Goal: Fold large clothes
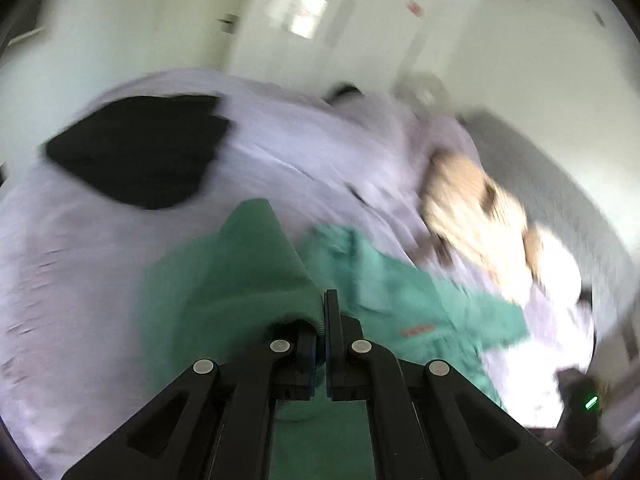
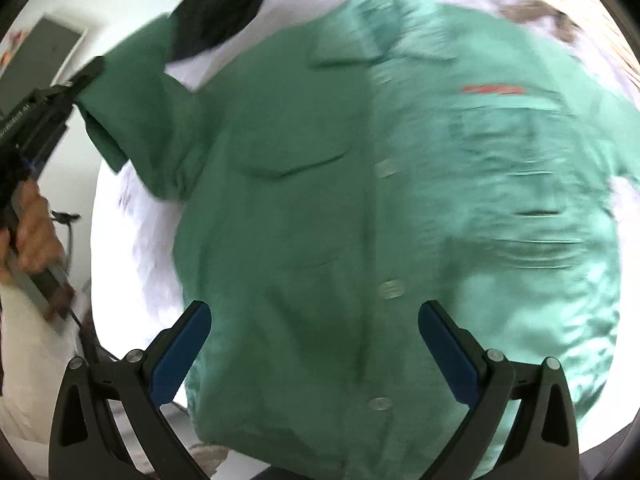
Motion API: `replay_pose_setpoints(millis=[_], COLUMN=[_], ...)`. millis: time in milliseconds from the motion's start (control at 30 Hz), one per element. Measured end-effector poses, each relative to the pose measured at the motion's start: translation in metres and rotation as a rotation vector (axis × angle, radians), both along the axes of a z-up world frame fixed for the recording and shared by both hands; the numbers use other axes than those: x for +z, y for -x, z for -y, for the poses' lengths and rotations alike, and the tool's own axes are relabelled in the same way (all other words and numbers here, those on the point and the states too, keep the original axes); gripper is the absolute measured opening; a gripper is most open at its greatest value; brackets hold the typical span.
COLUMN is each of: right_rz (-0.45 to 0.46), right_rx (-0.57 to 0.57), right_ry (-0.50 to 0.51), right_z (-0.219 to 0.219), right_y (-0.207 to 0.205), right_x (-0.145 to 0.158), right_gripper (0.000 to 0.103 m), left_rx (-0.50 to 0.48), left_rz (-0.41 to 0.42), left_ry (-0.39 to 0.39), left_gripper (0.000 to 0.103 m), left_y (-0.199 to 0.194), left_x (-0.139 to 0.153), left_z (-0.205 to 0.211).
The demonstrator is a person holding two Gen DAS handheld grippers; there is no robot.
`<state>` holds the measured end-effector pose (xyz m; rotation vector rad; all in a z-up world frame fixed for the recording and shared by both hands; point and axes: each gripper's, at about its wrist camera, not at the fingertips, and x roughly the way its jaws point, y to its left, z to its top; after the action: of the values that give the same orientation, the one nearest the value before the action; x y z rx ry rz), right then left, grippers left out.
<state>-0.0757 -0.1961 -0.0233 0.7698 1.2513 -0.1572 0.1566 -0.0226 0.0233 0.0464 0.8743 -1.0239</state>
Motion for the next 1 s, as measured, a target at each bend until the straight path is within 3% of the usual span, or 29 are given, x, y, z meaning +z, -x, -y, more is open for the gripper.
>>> replay_pose_setpoints(millis=[133, 233, 300, 333, 367, 433, 567, 700, 900, 1000], right_rz=[-0.006, -0.041, -0.075, -0.083, -0.086, -0.087, -0.061, 0.033, 0.155, 0.178], right_rx=[-0.115, -0.178, -0.213, -0.224, -0.230, -0.225, -0.201, -0.104, 0.148, 0.228], right_ry=[0.011, 0.016, 0.005, -0.003, -0.005, 0.011, 0.055, 0.134, 0.246, 0.300], right_z=[0.044, 0.070, 0.080, 0.083, 0.086, 0.087, 0.088, 0.075, 0.001, -0.039], right_y=[0.034, 0.058, 0.071, 0.074, 0.078, 0.080, 0.064, 0.015, -0.089, -0.133], right_x=[-0.004, -0.019, -0.032, -0.036, -0.038, -0.040, -0.038, -0.029, -0.021, -0.033], right_gripper=[0.103, 0.103, 0.103, 0.103, 0.103, 0.103, 0.103, 0.103, 0.103, 0.103], left_rx=[-0.101, -0.134, -0.149, -0.145, -0.144, -0.137, -0.150, 0.039, 0.311, 0.387], left_rz=[0.029, 0.038, 0.029, 0.026, 0.028, 0.068, 0.162, 0.225, 0.083, -0.073], left_ry=[-0.202, -0.366, -0.447, -0.466, -0.473, -0.456, -0.440, -0.453, -0.612, -0.534], left_gripper=[0.004, 0.004, 0.006, 0.018, 0.057, 0.096, 0.097, 0.097, 0.097, 0.098], left_y=[0.055, 0.081, 0.092, 0.096, 0.101, 0.110, 0.122, 0.115, 0.062, 0.042], left_x=[-0.062, -0.118, -0.139, -0.147, -0.151, -0.143, -0.119, -0.103, -0.147, -0.164], left_z=[0.082, 0.108, 0.115, 0.112, 0.113, 0.102, 0.083, 0.023, -0.060, -0.093])
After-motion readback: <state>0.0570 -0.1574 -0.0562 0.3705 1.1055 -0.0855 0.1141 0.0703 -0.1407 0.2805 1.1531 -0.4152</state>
